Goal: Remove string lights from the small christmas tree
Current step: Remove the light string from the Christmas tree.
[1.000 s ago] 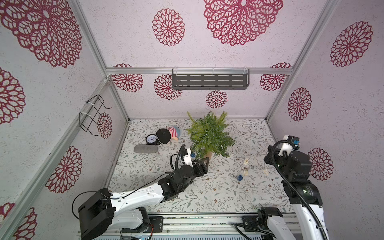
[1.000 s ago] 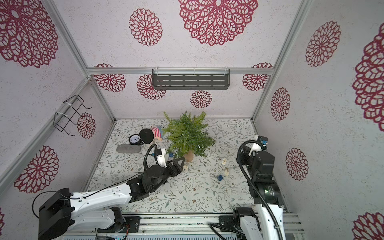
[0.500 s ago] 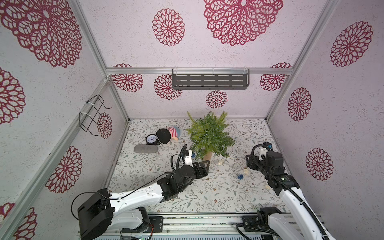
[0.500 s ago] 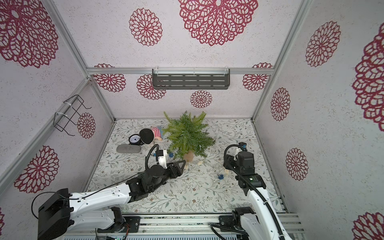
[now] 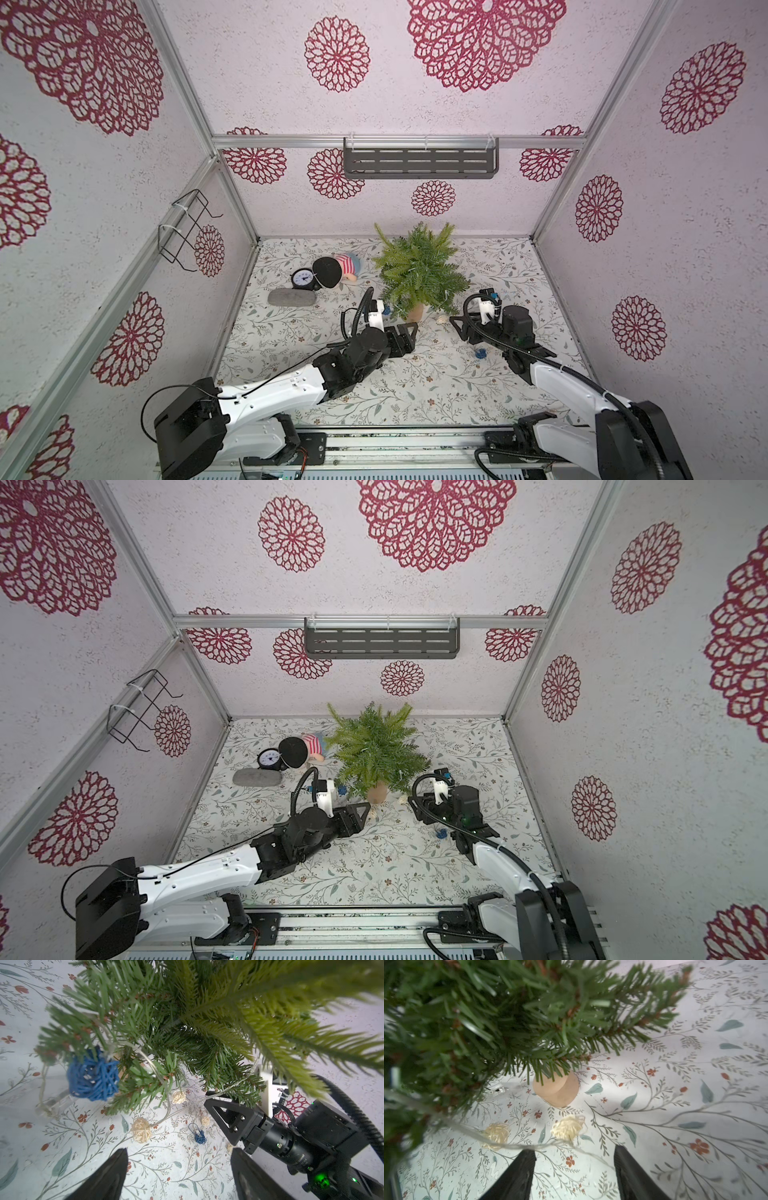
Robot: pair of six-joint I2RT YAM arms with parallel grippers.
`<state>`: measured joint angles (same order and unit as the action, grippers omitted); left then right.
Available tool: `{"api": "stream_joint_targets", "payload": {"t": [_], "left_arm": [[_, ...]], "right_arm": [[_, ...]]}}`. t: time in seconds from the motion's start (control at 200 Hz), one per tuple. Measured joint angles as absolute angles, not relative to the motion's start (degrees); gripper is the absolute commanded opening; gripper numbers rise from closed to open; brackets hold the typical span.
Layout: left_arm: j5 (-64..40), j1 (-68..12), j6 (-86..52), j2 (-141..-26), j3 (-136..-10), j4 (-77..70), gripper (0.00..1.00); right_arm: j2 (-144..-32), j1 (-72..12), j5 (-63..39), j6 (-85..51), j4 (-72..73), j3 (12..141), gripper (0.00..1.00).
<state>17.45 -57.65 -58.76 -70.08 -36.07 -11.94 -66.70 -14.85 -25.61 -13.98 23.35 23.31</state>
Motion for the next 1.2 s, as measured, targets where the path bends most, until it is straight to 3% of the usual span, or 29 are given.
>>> {"api": "stream_joint_targets", "payload": {"t": [0.3,0.54,1.201], "left_arm": [[17.0,-57.4,-59.7,-69.7,-36.1,-10.7,0.83],[16.9,-57.1,-59.7,-69.7,-36.9,-10.2,0.83],[15.8,-57.0,-59.8,-69.8,-36.9,-10.9,0.83]], "right_arm": [[-70.1,-14.9,-28.9,-12.4,35.9,22.5,0.28],[-69.1,-14.9,-26.4,-11.7,33.8,22.6,0.0],[-44.8,-16.3,-22.8,-11.6,8.2,29.9,0.0]]}}
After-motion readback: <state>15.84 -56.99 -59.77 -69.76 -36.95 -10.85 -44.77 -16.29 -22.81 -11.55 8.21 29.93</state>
